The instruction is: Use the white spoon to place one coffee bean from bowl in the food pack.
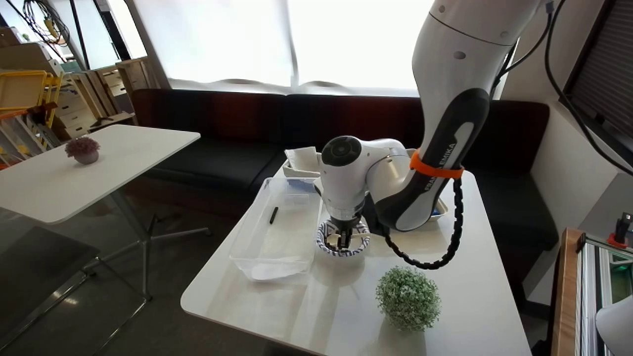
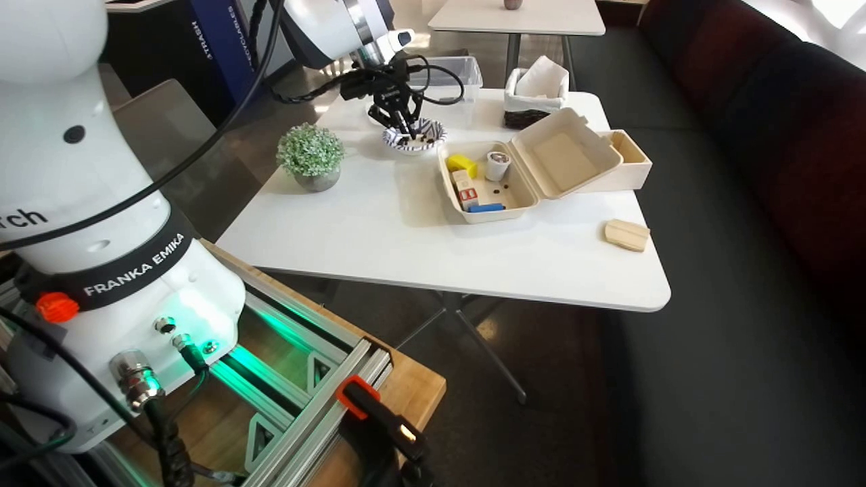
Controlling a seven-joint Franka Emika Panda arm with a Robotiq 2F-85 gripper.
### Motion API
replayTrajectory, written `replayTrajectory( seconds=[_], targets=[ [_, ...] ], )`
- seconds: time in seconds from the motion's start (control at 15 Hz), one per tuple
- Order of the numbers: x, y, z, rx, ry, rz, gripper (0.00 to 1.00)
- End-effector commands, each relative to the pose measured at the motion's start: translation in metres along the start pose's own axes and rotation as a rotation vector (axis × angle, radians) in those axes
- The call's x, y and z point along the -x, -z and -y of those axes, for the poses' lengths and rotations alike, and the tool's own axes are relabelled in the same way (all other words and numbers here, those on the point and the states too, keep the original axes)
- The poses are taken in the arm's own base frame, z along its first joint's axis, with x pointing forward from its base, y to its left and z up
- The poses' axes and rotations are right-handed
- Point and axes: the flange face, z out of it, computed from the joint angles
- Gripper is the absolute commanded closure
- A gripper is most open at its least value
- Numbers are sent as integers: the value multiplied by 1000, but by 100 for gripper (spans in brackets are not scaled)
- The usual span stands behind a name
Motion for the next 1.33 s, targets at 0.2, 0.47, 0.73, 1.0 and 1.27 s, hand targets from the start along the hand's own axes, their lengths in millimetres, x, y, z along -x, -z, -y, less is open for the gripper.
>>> replayTrajectory(
  seconds=[0.2,0.47,0.73,1.0,1.27],
  targets=[
    [8,-24,2,-40,-39,-90,96],
    [13,-29,-3,-81,-50,-168,96],
    [19,-38,-6,-120,-59,-227,96],
    [23,-39,-10,-140,-65,-275,96],
    [29,-39,-14,-152,-70,-310,96]
  ],
)
